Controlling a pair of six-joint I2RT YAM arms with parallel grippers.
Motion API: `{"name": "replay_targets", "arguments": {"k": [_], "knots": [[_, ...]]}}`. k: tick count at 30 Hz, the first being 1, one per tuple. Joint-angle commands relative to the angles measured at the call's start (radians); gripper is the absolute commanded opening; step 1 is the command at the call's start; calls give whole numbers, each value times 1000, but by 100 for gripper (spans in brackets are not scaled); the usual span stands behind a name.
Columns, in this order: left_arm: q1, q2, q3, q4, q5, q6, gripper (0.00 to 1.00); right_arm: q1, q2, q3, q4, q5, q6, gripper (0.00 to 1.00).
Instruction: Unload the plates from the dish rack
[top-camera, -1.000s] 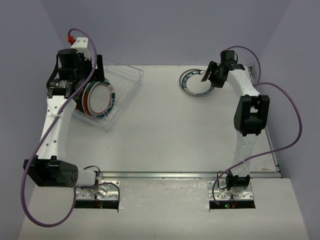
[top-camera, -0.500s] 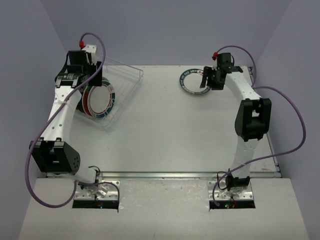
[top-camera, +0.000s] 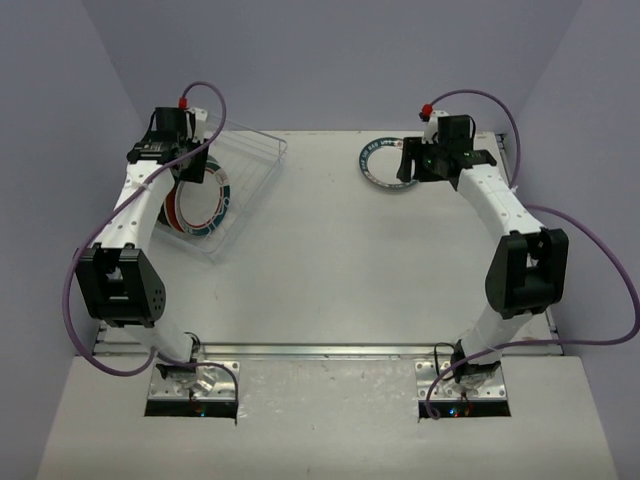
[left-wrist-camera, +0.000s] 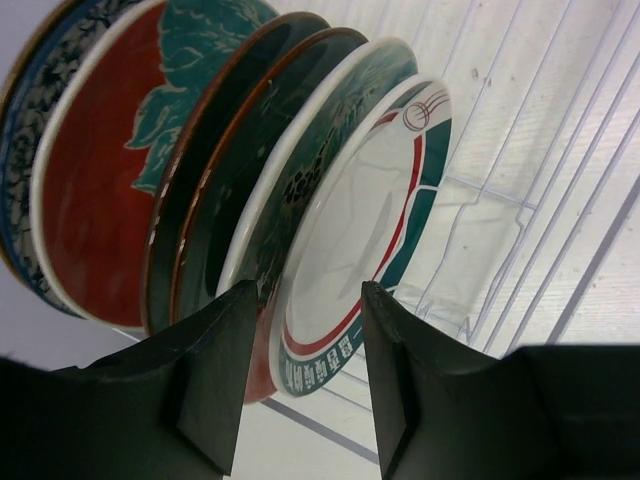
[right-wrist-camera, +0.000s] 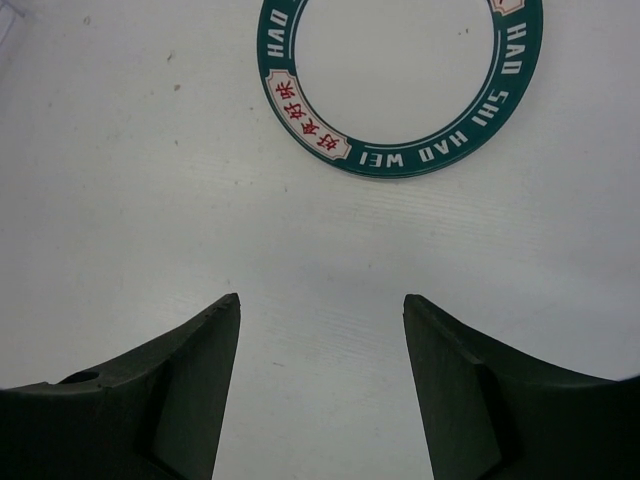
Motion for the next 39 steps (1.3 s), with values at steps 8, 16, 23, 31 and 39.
{"name": "replay_targets", "arguments": {"k": [8, 16, 23, 31, 39], "knots": [[12, 71, -68, 96, -72, 58, 36, -5, -75, -50, 67, -83, -10, 67], [12, 6, -17, 108, -60, 58, 0, 17, -158, -115, 133, -131, -80, 66], [12, -101, 170, 66, 6, 56, 0, 51, -247, -161, 214, -214, -139, 67], [10, -186, 334, -36, 357, -8, 0, 83, -229, -89, 193, -422, -41, 64], [6, -284, 184, -51, 837, -100, 0, 207, -212, -56, 210, -523, 53, 62]]}}
